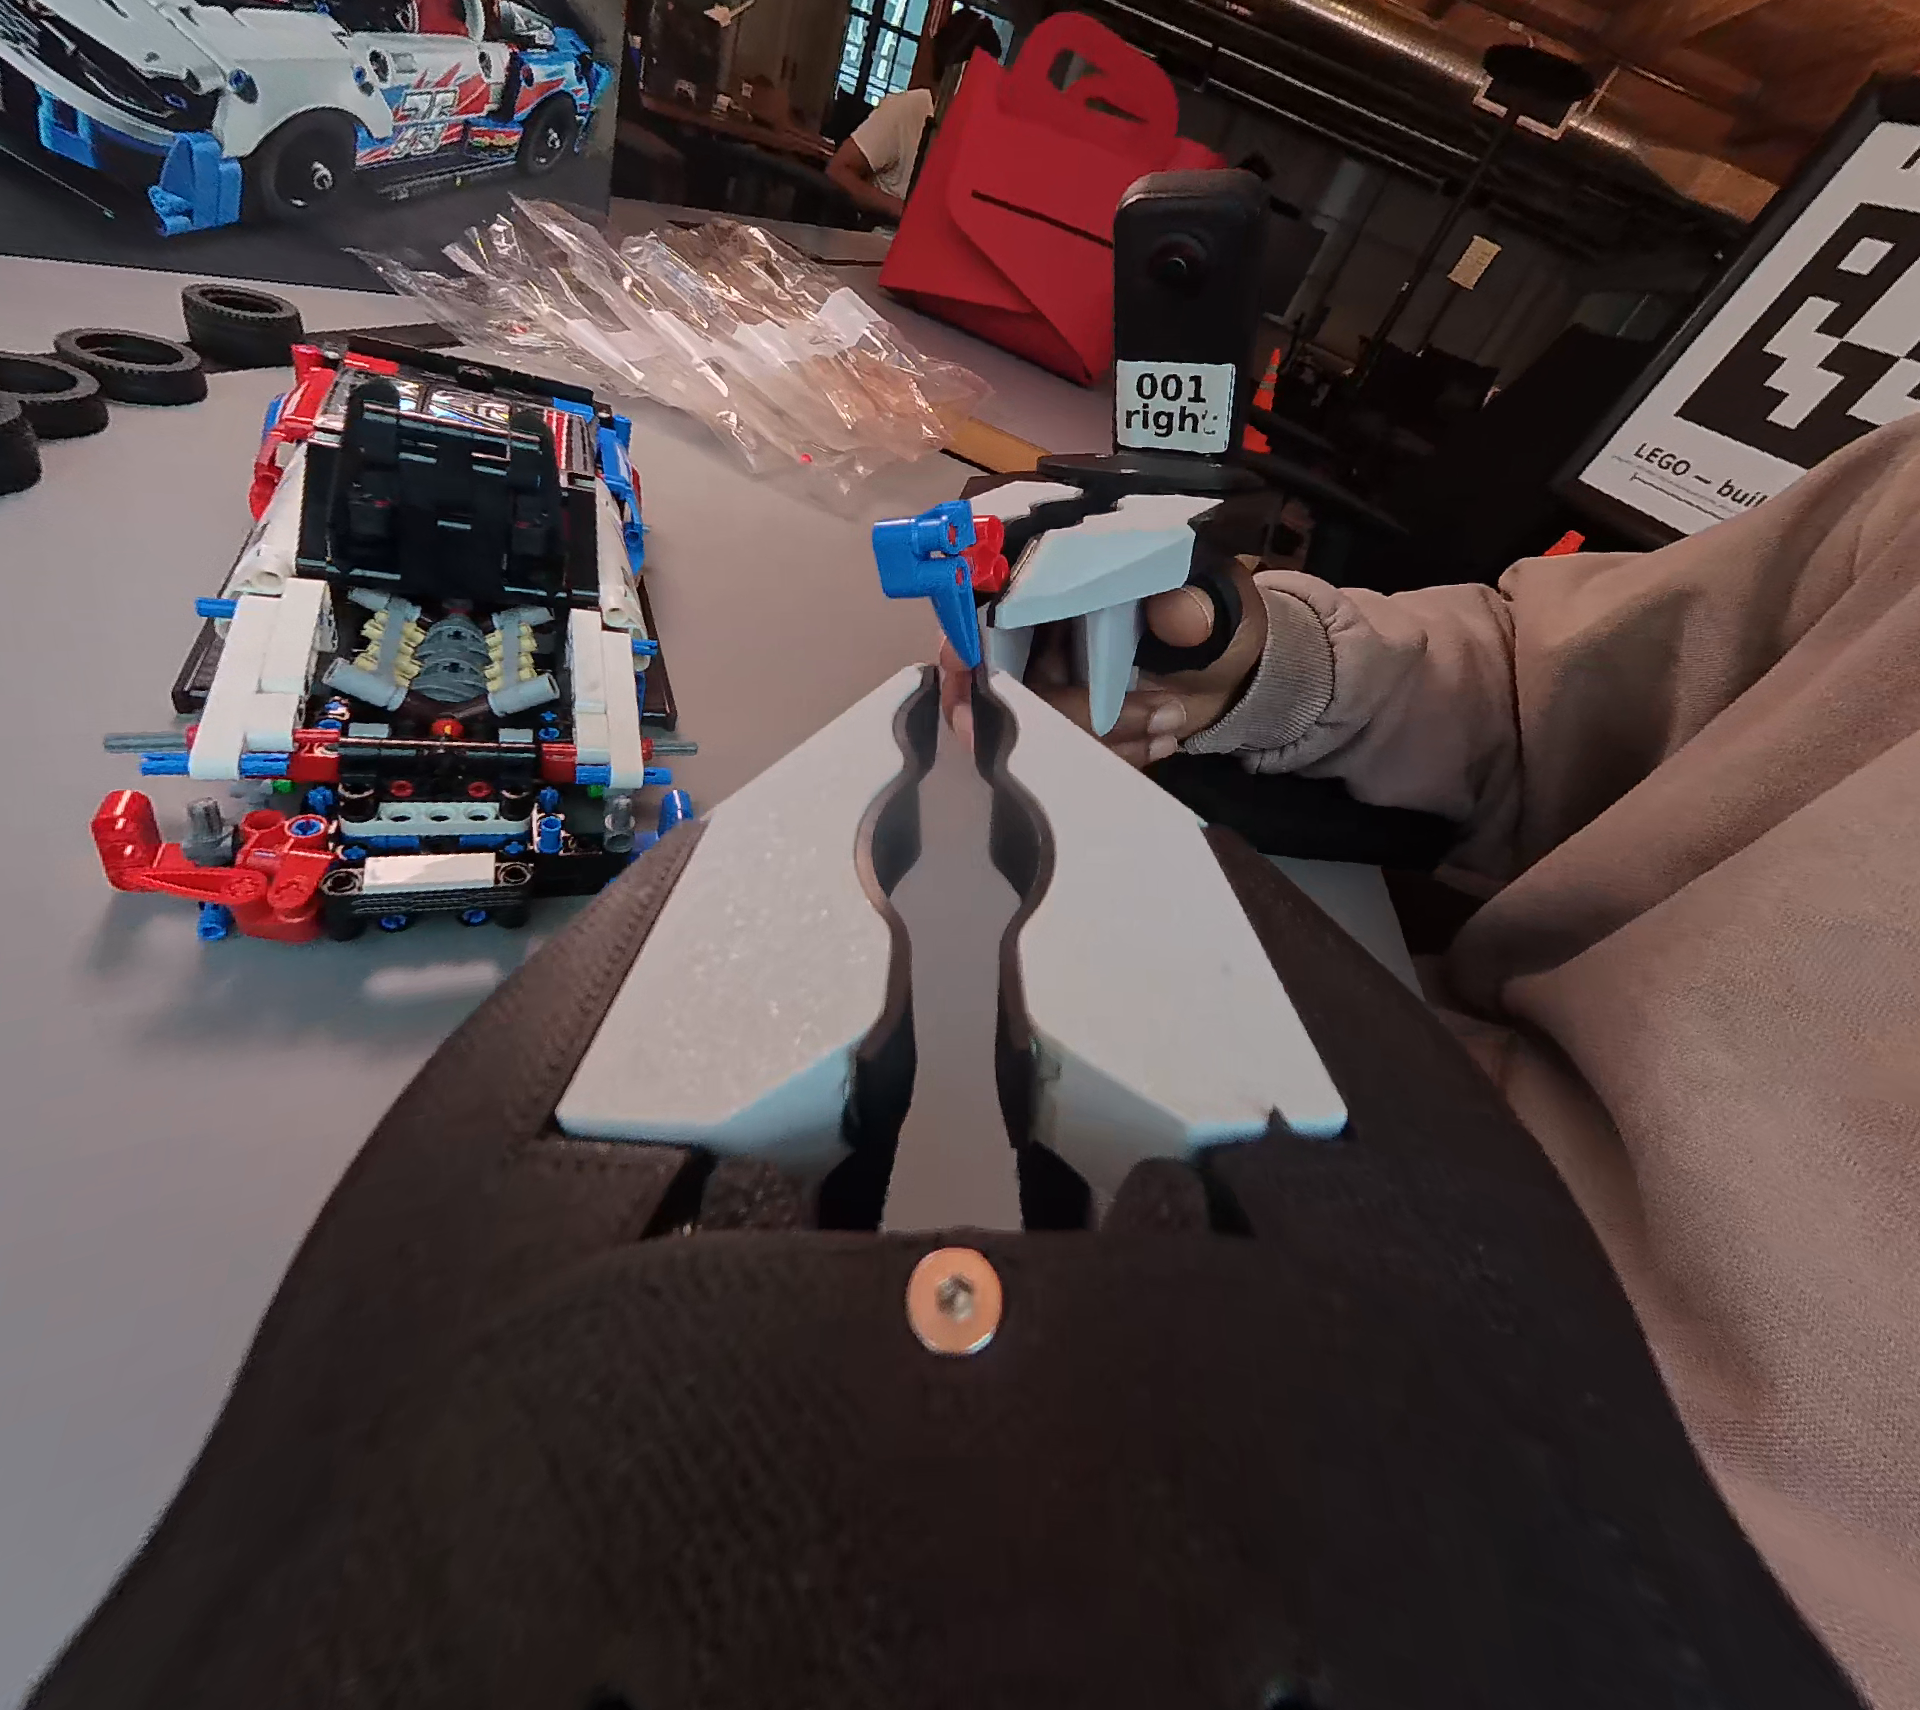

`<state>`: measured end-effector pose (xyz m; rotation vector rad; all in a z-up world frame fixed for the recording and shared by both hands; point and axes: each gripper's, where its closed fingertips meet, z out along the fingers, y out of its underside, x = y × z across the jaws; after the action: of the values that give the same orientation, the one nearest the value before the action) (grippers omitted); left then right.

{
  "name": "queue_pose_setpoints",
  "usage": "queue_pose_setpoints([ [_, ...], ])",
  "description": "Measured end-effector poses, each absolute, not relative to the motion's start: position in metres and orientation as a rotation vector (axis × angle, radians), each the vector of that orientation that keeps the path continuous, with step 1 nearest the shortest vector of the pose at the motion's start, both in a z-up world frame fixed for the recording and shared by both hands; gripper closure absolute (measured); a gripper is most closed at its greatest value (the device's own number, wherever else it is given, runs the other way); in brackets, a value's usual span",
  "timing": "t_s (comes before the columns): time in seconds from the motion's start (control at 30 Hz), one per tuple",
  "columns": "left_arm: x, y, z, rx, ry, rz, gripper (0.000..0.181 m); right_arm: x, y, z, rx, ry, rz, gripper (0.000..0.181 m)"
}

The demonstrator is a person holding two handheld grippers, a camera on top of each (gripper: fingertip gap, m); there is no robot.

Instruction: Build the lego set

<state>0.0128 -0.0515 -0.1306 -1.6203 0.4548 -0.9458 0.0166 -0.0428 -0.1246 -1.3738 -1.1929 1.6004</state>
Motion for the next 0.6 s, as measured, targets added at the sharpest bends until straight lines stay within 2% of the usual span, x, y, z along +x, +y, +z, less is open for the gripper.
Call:
queue_pose_setpoints([
  [0.1, 0.0184, -0.0530, -0.1338, -1.631, 0.495, -0.913, 0.166, 0.0156, -0.0436, -0.1235, -1.385, -1.175, 1.614, 0.177],
  [0.23, 0.0187, -0.0532, -0.1349, -1.633, 0.511, -0.860, 0.181, 0.0127, -0.0482, -0.1252, -1.378, -1.190, 1.587, 0.177],
  [0.57, 0.0120, -0.0507, -0.1316, -1.636, 0.494, -0.828, 0.181, 0.0125, -0.0409, -0.1226, -1.404, -1.121, 1.591, 0.177],
  [0.6, 0.0134, -0.0511, -0.1319, -1.637, 0.501, -0.824, 0.177, 0.0120, -0.0420, -0.1233, -1.409, -1.125, 1.597, 0.177],
])
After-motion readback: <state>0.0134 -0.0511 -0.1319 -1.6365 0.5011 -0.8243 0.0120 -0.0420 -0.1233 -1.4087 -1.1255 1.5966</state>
